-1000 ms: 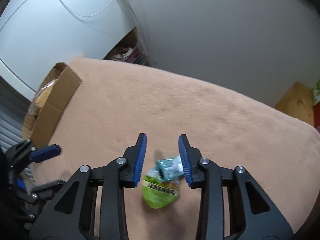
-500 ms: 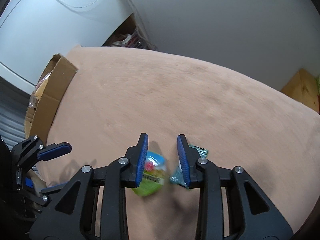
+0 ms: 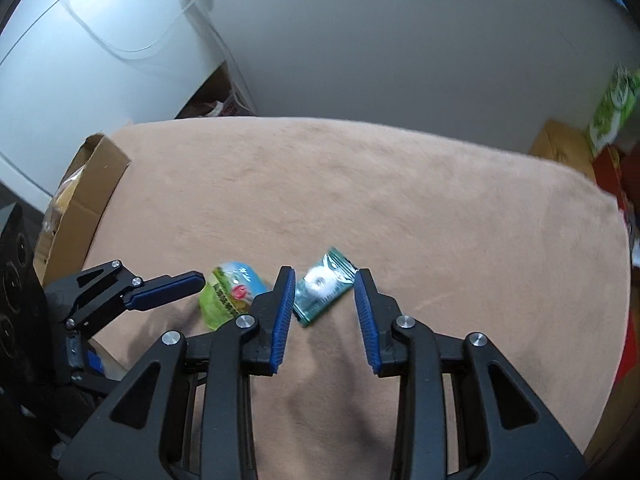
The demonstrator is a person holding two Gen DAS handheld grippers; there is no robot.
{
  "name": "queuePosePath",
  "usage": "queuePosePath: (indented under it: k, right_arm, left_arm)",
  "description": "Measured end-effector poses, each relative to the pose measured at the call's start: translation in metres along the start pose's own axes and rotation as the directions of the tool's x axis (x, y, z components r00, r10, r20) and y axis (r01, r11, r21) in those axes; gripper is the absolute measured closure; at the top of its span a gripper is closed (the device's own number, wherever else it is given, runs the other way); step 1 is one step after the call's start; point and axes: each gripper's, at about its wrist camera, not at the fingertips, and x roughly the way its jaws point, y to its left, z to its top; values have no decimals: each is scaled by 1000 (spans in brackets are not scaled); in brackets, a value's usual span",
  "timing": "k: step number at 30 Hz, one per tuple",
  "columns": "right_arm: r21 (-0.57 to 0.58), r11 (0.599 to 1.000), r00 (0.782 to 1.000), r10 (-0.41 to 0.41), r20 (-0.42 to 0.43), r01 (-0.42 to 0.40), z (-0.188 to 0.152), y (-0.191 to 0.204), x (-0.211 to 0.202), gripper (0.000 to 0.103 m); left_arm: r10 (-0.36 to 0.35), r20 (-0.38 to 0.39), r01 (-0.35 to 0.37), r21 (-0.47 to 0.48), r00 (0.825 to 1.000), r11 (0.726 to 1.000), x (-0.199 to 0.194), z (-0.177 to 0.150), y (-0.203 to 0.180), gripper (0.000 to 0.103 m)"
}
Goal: Organize snacks
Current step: 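Grasp the green egg pouch with the left tool while the right tool grasps the green candy, then carry the green egg pouch and green candy over the box with both tools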
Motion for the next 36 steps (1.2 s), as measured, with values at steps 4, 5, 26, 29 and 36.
queuePosePath:
  k: [4,5,26,29,36]
  right_arm:
    - [58,998,1000,30,-5,-30,3,-7,1,71]
    - [64,997,999,39,-13,-38,5,-9,3,71]
    - [-120,985,993,-122,-5,120,-6,30,23,72]
    - [-184,965,982,-188,17,188,-9,42,26,75]
    - [-166,968,983,-182,35,186,-10,44,24,87]
  left_arm:
    - [34,-3,-34,14,999,999,9,1,-2,55]
    - [44,-2,-43,11,999,999,11,3,0,55]
    - [117,7,-116,-91,993,989,10,6,29,68]
    - [123,8,-121,-97,992,988,8,5,32,68]
    - [126,19,-123,-107,992,987,1,1,35,69]
